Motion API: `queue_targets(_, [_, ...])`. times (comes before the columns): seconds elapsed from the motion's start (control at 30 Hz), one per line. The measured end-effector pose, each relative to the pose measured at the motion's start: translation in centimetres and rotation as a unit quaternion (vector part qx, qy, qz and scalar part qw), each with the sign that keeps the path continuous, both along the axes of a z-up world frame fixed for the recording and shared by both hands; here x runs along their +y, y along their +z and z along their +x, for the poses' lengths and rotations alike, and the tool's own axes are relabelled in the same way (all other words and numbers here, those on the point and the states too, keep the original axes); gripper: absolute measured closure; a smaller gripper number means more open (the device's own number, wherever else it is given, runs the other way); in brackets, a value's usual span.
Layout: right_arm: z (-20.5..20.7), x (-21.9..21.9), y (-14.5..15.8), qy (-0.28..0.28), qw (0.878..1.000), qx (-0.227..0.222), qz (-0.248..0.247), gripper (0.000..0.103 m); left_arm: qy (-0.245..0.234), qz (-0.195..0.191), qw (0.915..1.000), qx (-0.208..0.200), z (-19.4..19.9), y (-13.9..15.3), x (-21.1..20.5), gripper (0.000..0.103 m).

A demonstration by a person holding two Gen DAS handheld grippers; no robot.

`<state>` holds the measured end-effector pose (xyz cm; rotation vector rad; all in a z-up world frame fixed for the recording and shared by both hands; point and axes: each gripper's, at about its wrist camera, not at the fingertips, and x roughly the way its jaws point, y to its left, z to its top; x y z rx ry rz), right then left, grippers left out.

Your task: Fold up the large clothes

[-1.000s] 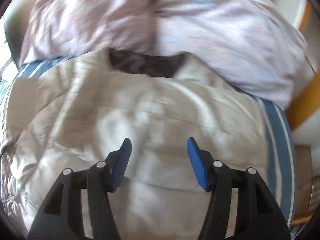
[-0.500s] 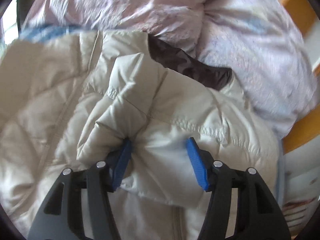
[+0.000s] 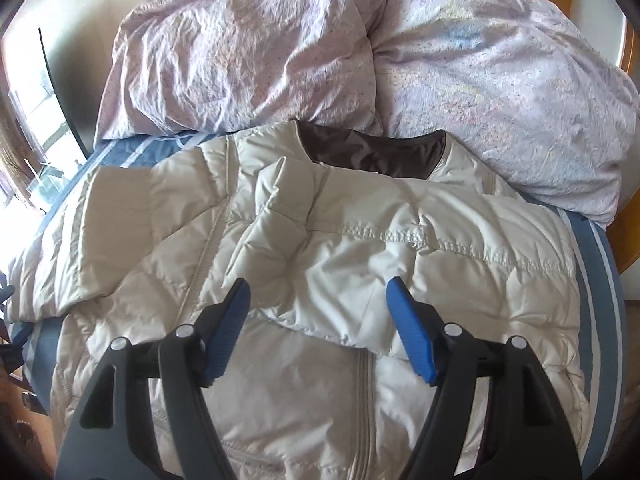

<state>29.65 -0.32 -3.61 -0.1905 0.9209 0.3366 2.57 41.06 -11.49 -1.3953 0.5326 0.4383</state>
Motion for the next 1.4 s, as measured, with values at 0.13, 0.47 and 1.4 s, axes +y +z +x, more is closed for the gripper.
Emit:
queue_targets(0.13, [-0.6, -0.2, 0.0, 0.006, 1.000, 0.003, 0.006, 0.032, 0.033, -0.022, 0.9991, -0.014, -0.7, -0.8, 1.2, 0.046])
queue_targets(0.47, [-1.7, -1.8, -0.1, 0.009, 1.000, 0.004, 0.008, 0.032, 0.084, -0.020, 0.9963, -0.005, -1.5, -2.1, 2.8, 0.093])
queue_targets(1.4, [-2.6, -14.4, 2.8, -0.093, 0.993, -0.036, 0.059, 0.032, -0.227, 0.216, 0.9348, -0.167, 15.0, 18.3, -16.7, 0.098])
